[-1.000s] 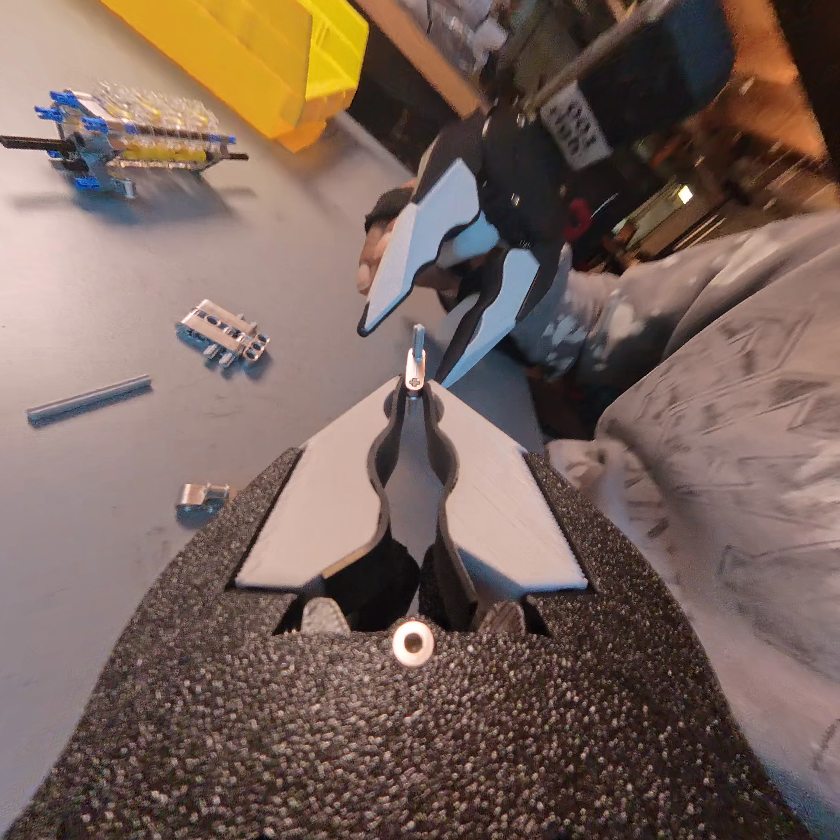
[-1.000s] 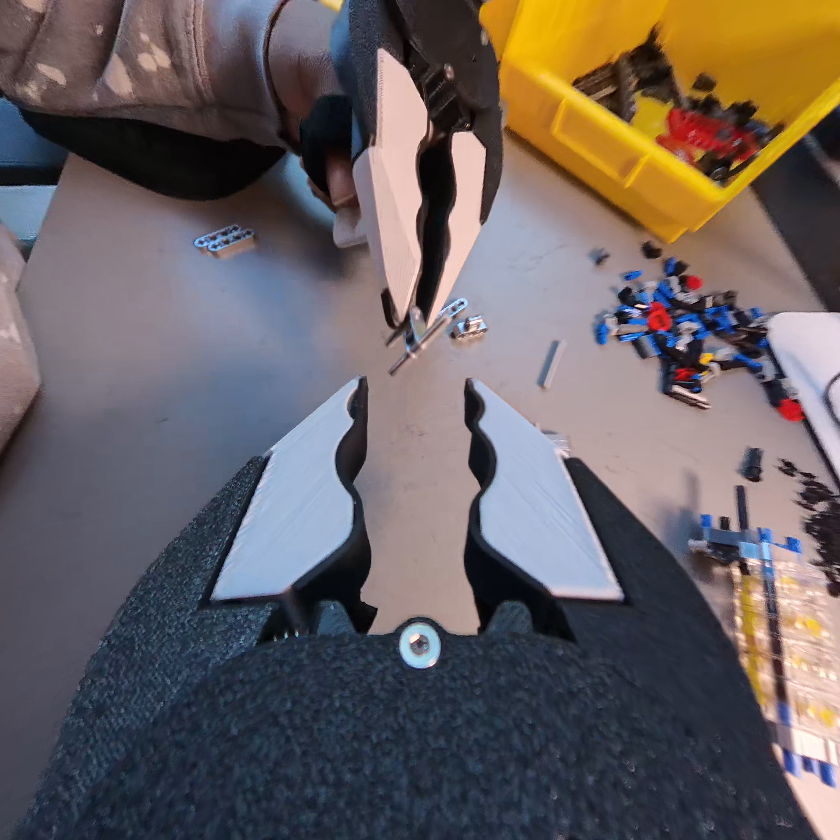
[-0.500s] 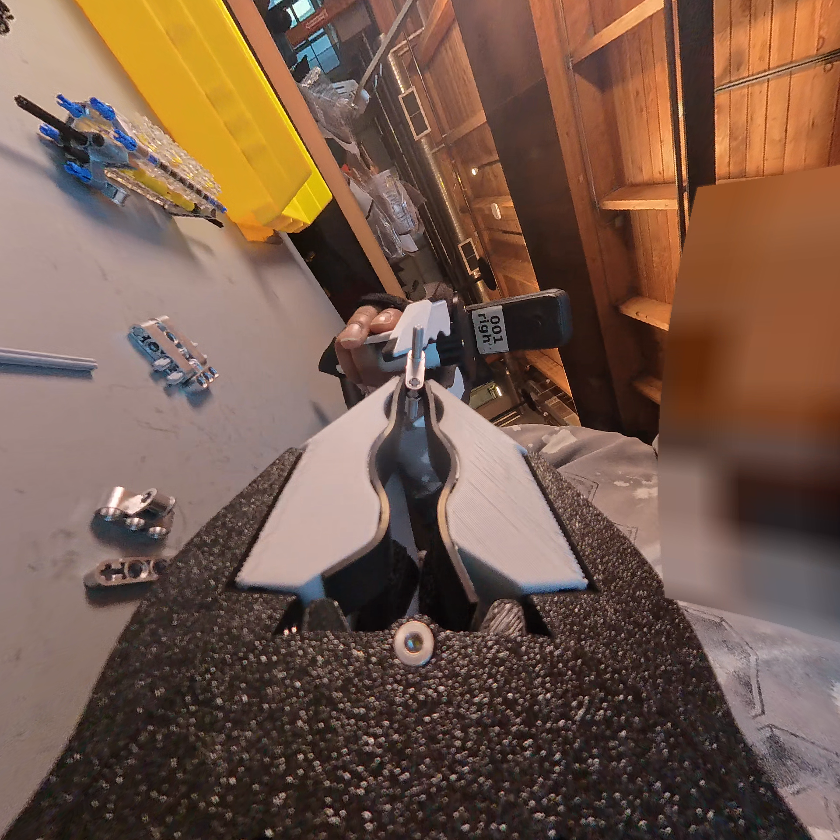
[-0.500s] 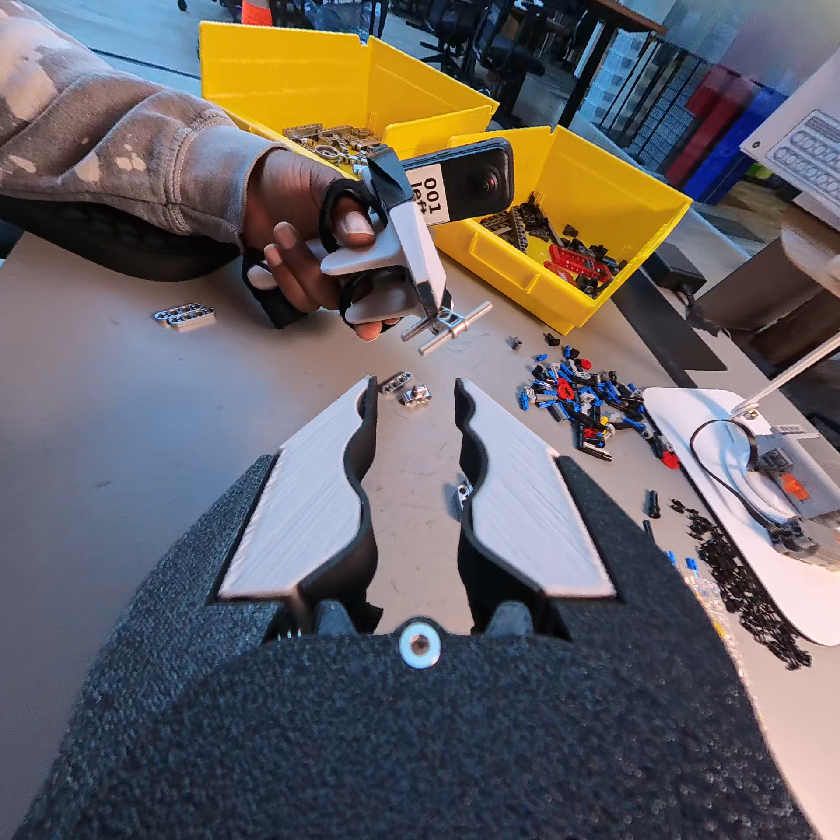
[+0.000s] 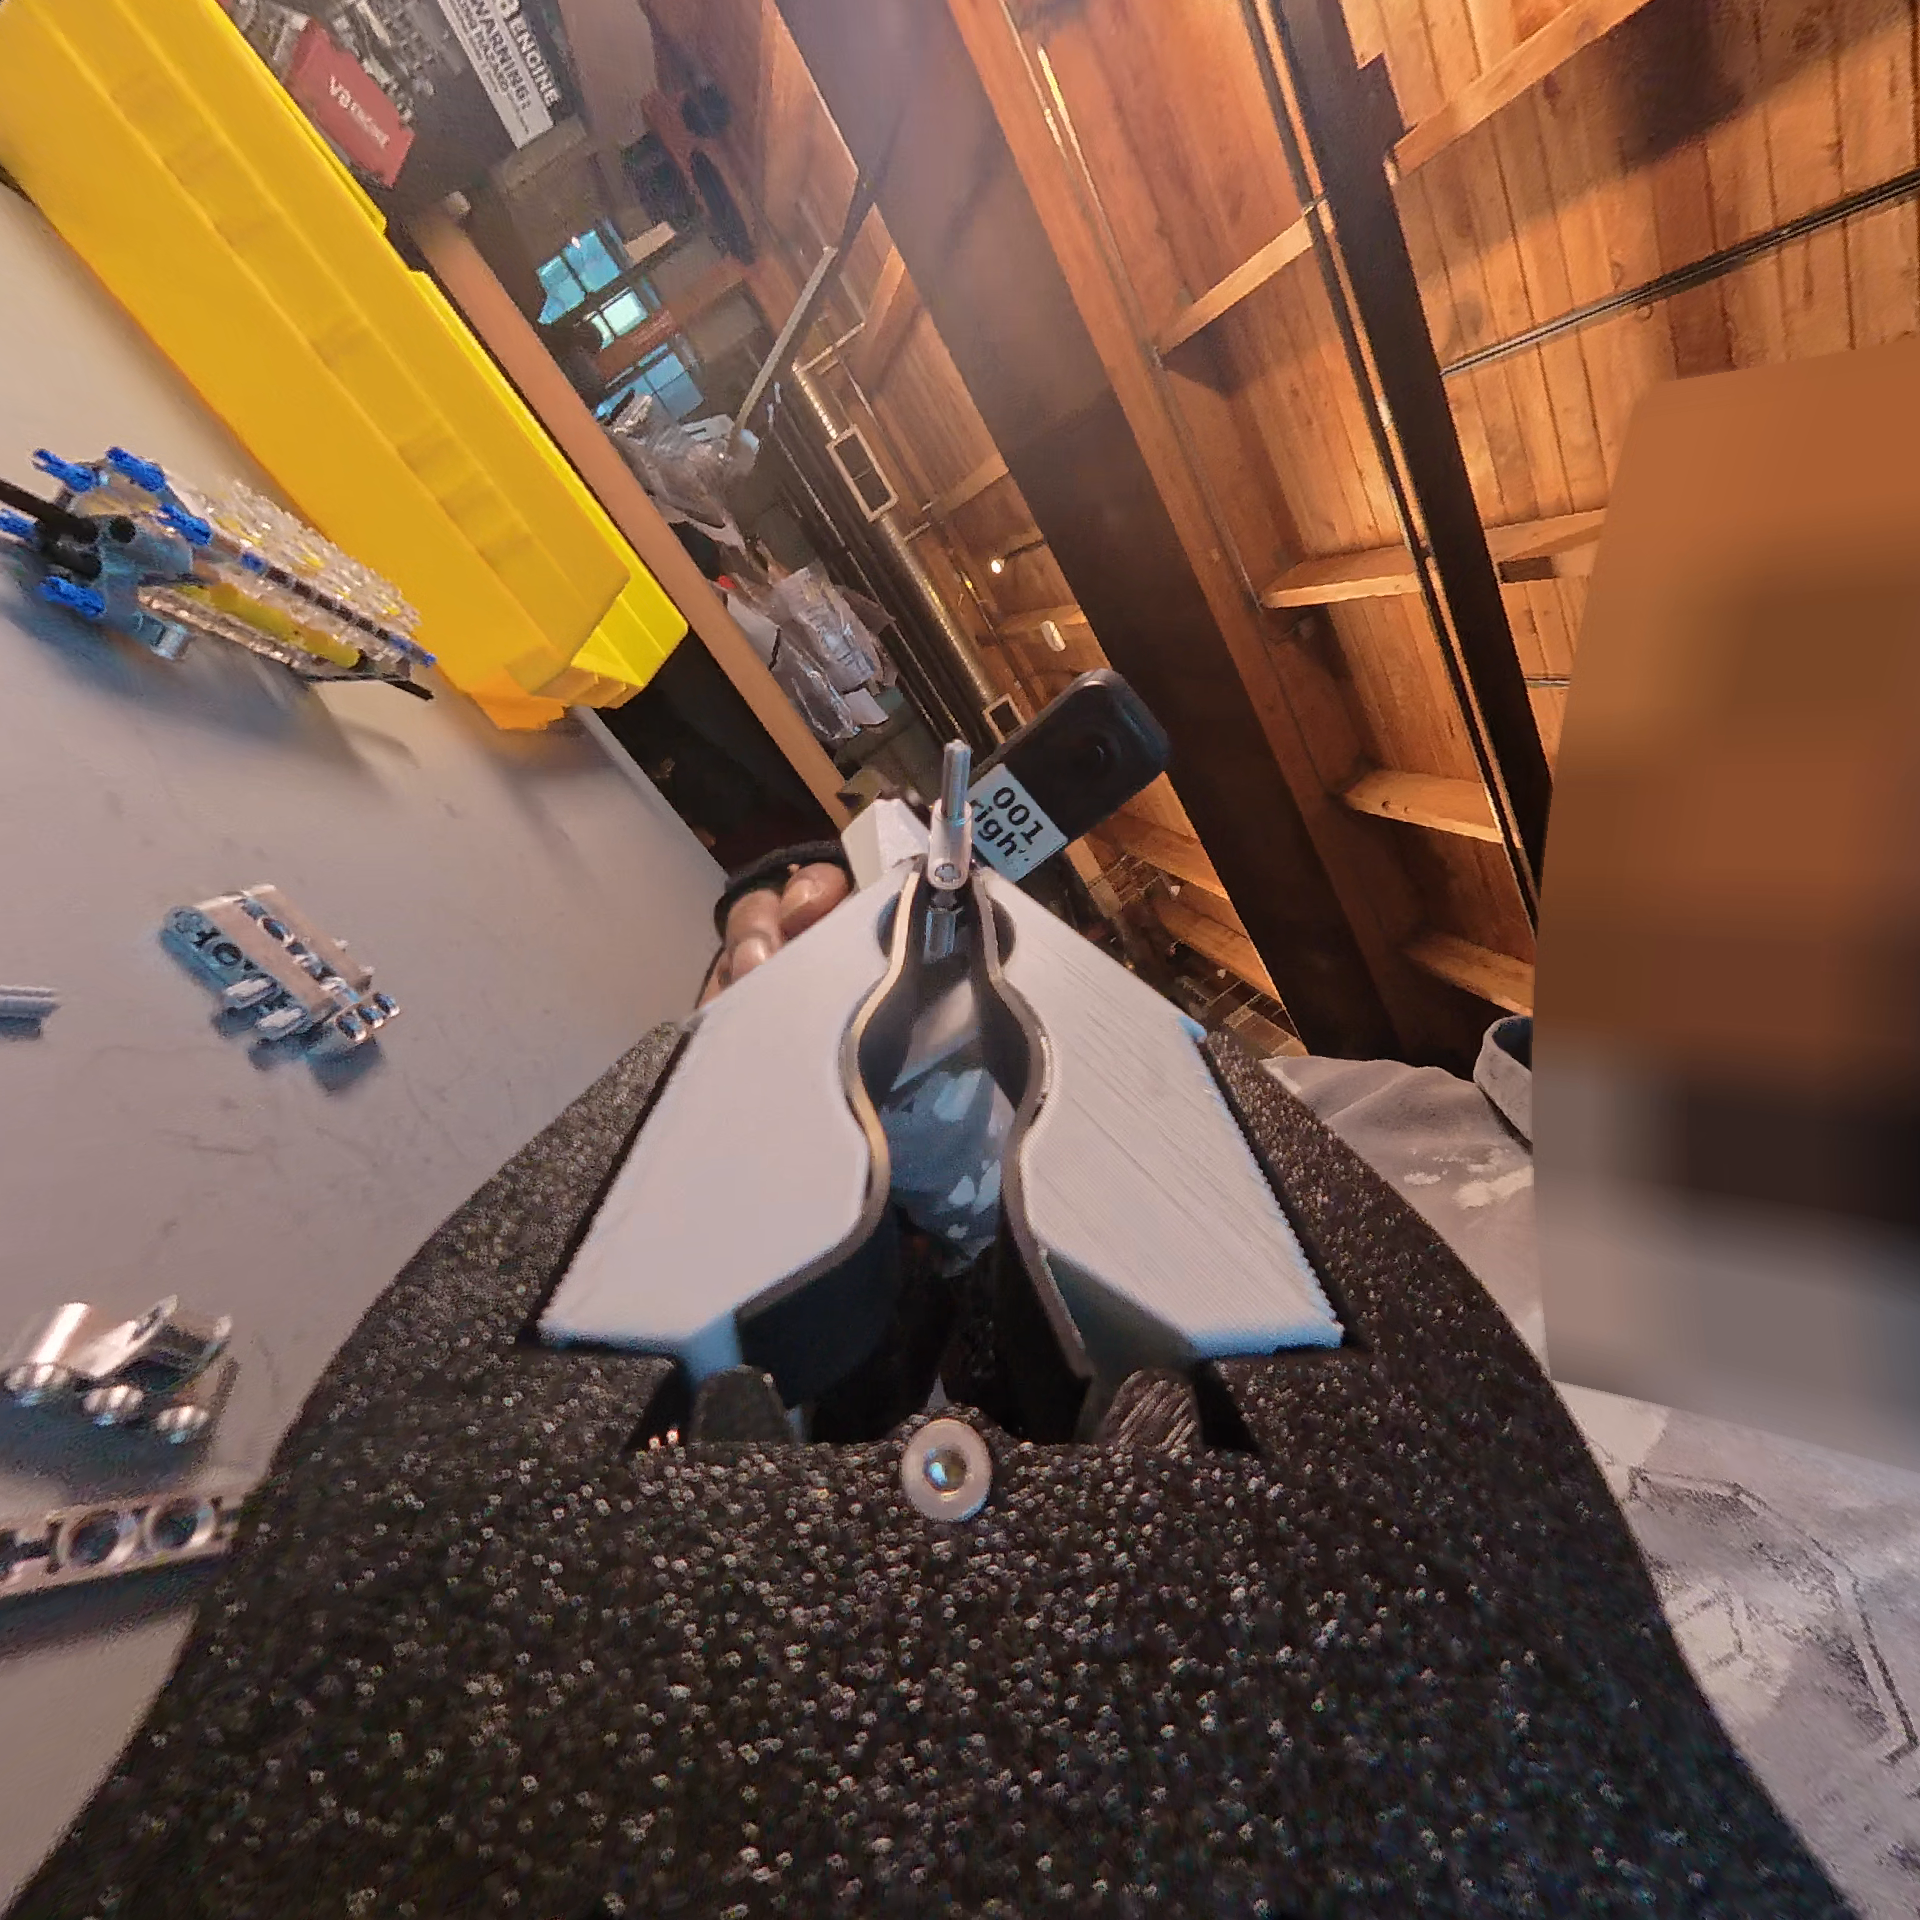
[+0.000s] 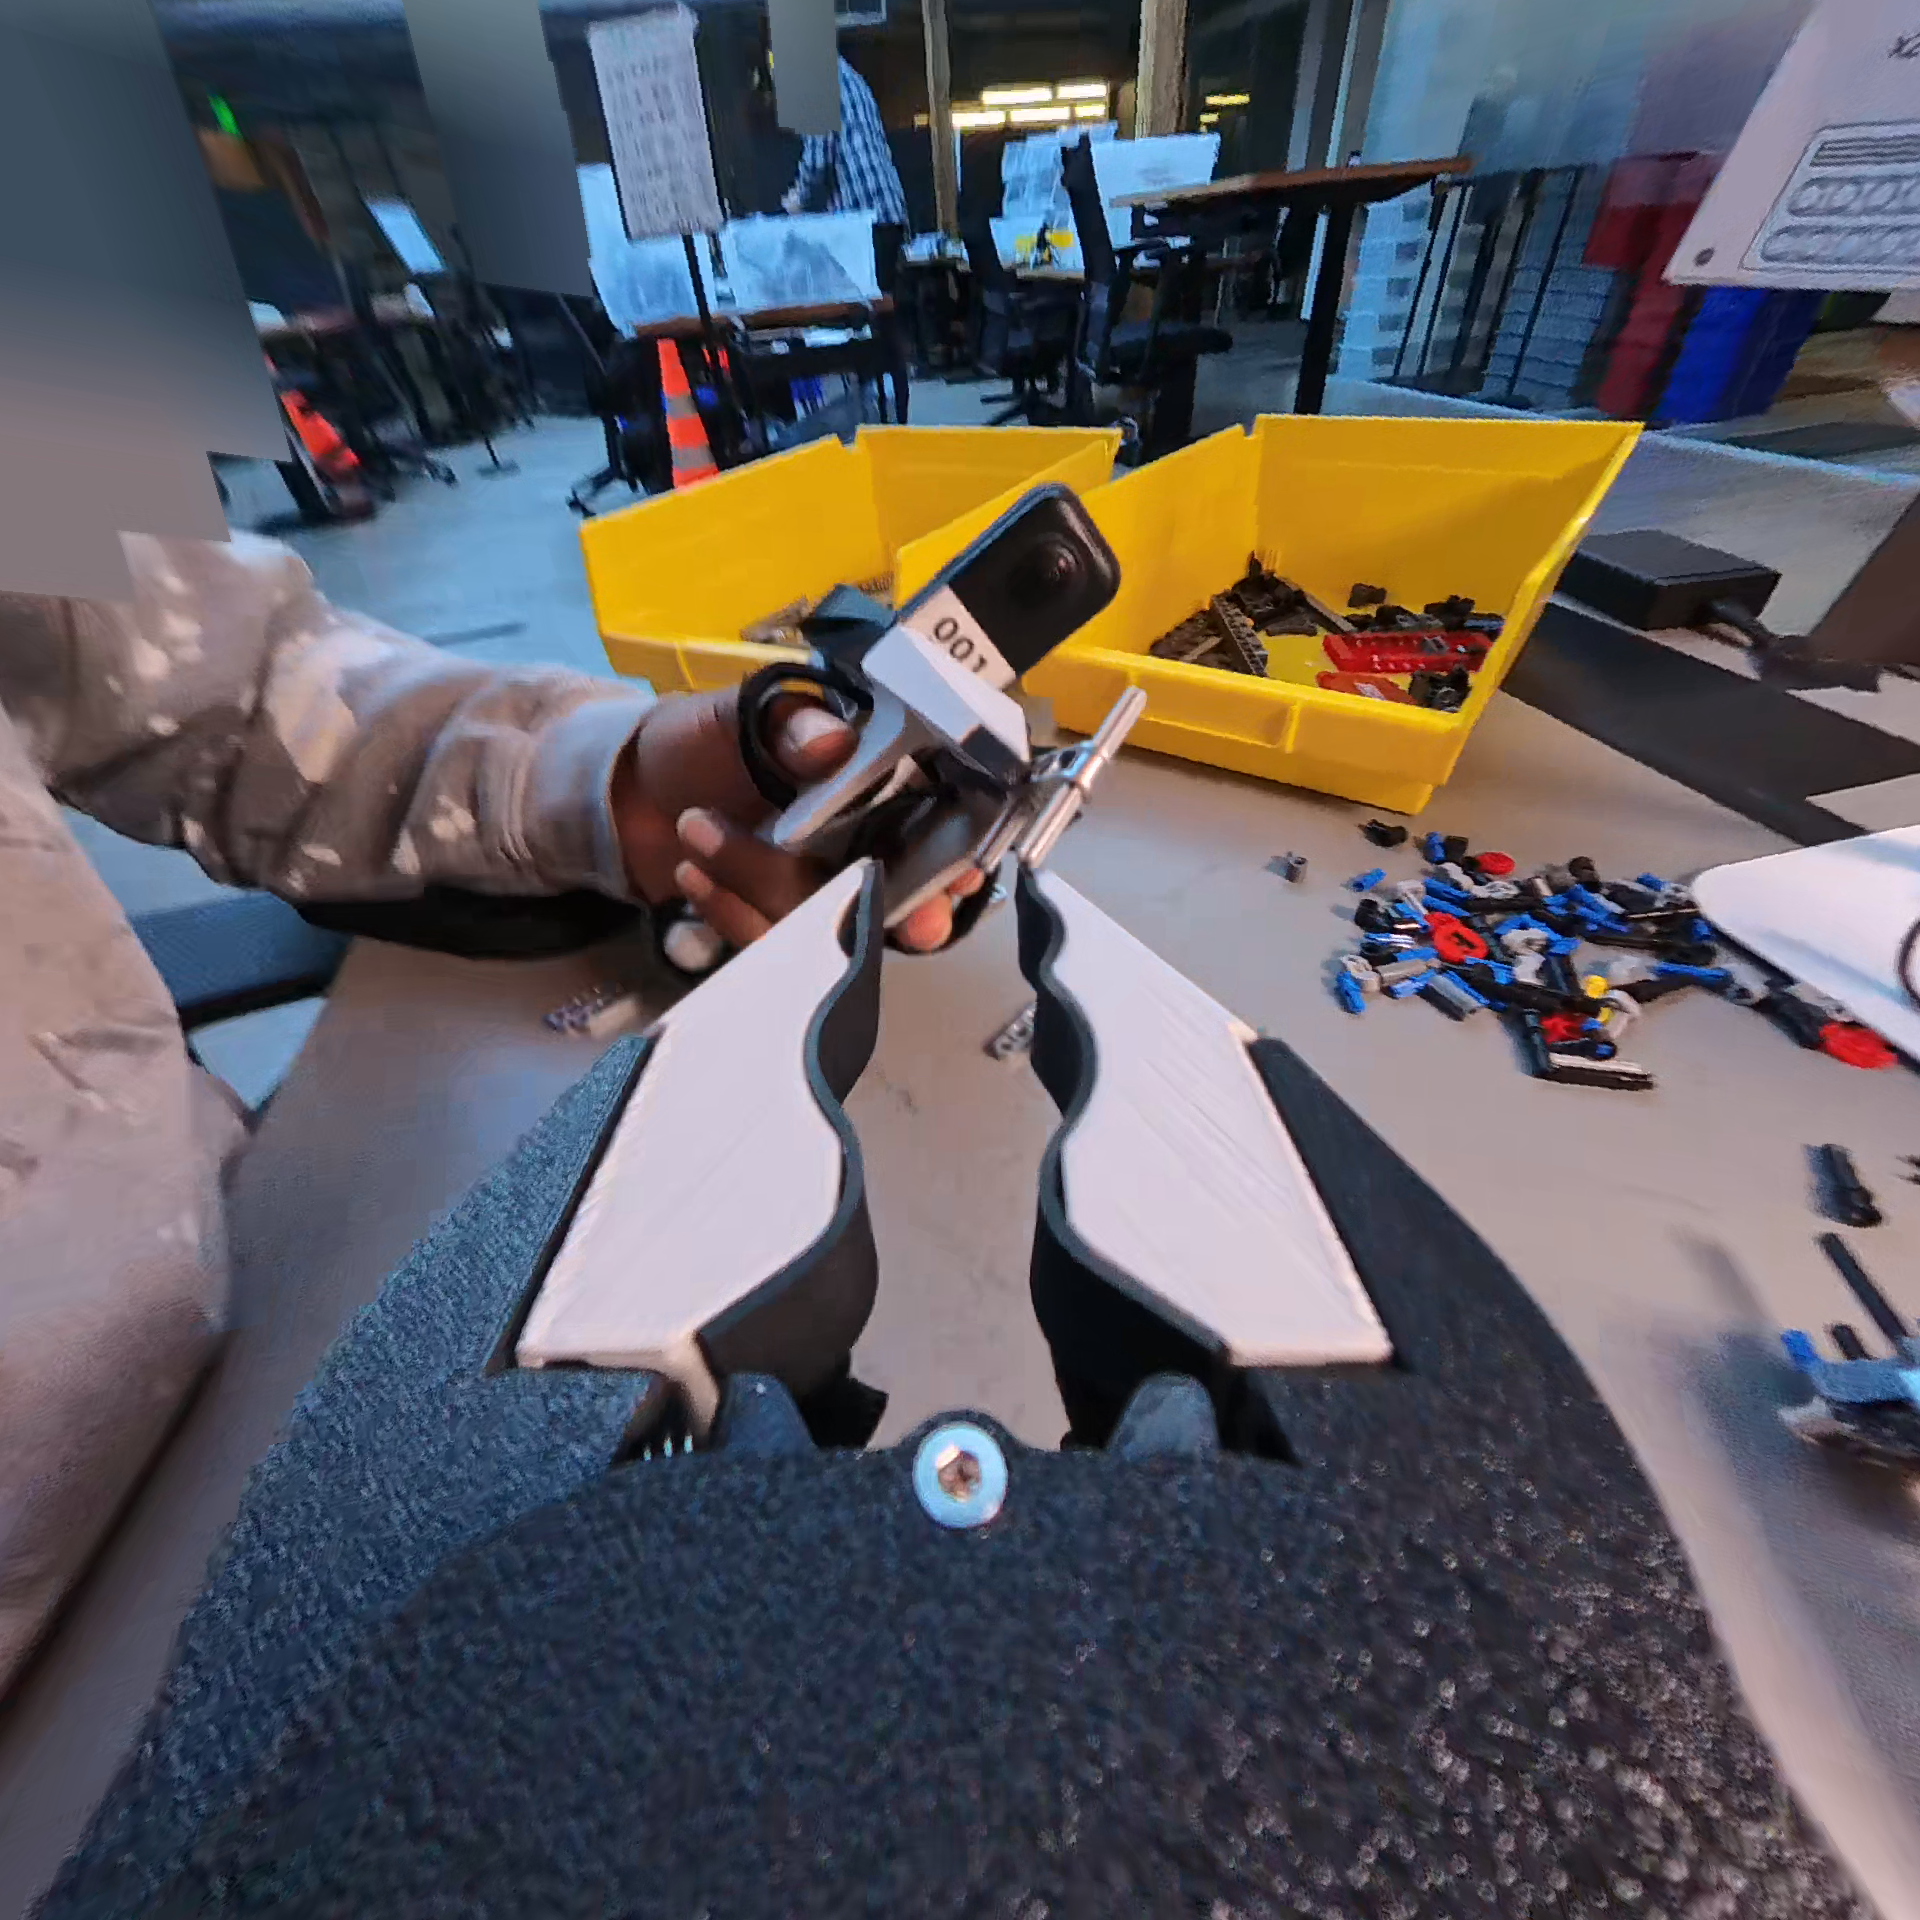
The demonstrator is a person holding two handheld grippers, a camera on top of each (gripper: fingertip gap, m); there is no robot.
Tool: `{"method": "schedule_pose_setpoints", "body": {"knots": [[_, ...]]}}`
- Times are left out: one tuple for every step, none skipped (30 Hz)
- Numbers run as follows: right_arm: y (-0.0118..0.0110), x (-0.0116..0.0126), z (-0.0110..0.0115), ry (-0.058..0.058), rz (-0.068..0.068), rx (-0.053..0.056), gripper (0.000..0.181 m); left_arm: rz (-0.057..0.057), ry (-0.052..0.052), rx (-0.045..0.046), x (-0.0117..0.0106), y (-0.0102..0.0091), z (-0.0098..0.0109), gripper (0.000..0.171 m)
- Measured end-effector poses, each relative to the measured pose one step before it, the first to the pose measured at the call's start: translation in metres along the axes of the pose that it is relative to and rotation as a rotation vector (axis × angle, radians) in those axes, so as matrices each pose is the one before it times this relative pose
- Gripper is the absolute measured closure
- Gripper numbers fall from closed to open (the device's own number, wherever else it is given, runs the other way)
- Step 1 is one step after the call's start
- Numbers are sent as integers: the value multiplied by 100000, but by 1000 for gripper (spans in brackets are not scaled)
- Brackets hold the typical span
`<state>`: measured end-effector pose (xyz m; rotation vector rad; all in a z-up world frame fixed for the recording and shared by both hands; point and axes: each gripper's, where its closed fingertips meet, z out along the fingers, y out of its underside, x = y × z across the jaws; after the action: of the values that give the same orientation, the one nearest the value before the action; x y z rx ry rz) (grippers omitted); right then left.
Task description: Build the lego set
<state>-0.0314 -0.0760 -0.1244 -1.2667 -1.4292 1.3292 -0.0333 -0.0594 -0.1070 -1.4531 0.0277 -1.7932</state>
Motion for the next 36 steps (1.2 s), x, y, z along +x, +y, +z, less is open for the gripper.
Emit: {"method": "schedule_pose_setpoints", "body": {"knots": [[-230,-97,205,-613,4427,1683,159,406,1163,1277,174,-12,144,167],[-121,120,161,787,3265,996,161,1045,504,978,105,10,138,167],[-122,201,71,1192,2379,1163,166,1647,203,786,111,0,102,166],[-130,192,-36,742,1926,1244,171,1827,40,272,96,24,74,166],[-101,138,-93,151,1672,773,176,1995,-261,-186,76,29,56,167],[-135,-8,-116,-733,816,758,178,2423,-586,-115,57,5,40,166],[-88,-20,-129,-605,186,292,178,2568,-521,-555,86,48,38,167],[-64,-62,-122,-764,-285,-108,178,2339,-305,-899,98,76,35,167],[-82,-54,-131,-734,-580,-100,179,2052,-362,-1167,83,106,41,166],[-73,-34,-186,-793,-567,-334,179,1863,-371,-1603,67,154,26,166],[-138,-28,-238,-1114,-255,-86,179,1780,-205,-2231,67,256,52,166],[-121,-30,-273,-1437,189,-317,180,1757,-265,-2700,76,353,95,167],[-91,-35,-288,-1532,9,-604,180,1739,-559,-2633,44,374,142,166],[-44,-165,-260,-1943,-422,-792,180,1725,-356,-2039,90,310,154,166],[41,-185,-191,-1672,-830,-1168,180,1370,-58,-1313,119,224,143,166],[1,-163,-137,-872,-1375,-547,180,813,34,-1204,81,204,111,166],[-55,-167,-121,-756,-1147,-69,181,287,305,-1317,74,215,73,166],[-42,-68,-97,-329,-507,-151,181,-26,753,-1082,109,165,50,166],[-12,-145,-81,-1034,-75,-305,181,4,975,-686,152,59,9,166],[32,-188,-52,-1245,-94,-563,181,453,270,-144,75,-46,-24,166],[67,-95,-24,-455,-549,-620,181,802,-230,-236,19,-39,-68,166],[60,54,-6,777,-1223,-430,181,602,-81,-783,35,24,-54,166],[76,136,-16,1373,-1645,-530,181,84,-226,-409,-13,-8,-49,166],[15,109,-18,1375,-2303,-104,180,-301,-363,361,-70,-77,-45,166],[-89,93,-16,1464,-1946,573,175,-418,-198,303,-66,-21,-32,166],[-200,95,12,1009,-116,1226,169,-148,-611,-306,-142,92,23,166],[-140,102,30,387,1851,974,167,648,-1241,-737,-168,166,65,166],[-54,13,90,-573,3068,735,167,1344,-1070,-1238,-86,230,131,166],[-66,-40,93,-1014,3282,1249,166,1575,-674,-1679,10,284,177,166],[-73,-91,94,-1118,2687,1409,167,1781,-554,-1500,69,269,192,166],[69,1,91,-533,2118,379,172,1788,-551,-1387,87,254,193,166],[252,40,110,-276,1552,-847,176,1450,-941,-1490,-12,280,172,166],[204,-148,75,-1551,1446,-872,177,1096,-743,-1349,-10,244,133,166],[53,-253,13,-2270,1503,-137,178,552,-131,-984,35,174,100,166],[10,-104,-44,-1480,2064,-283,179,16,-77,-543,3,71,45,166],[49,-22,-79,-1412,2826,-813,180,-49,-195,-789,-40,55,-3,166]]}}
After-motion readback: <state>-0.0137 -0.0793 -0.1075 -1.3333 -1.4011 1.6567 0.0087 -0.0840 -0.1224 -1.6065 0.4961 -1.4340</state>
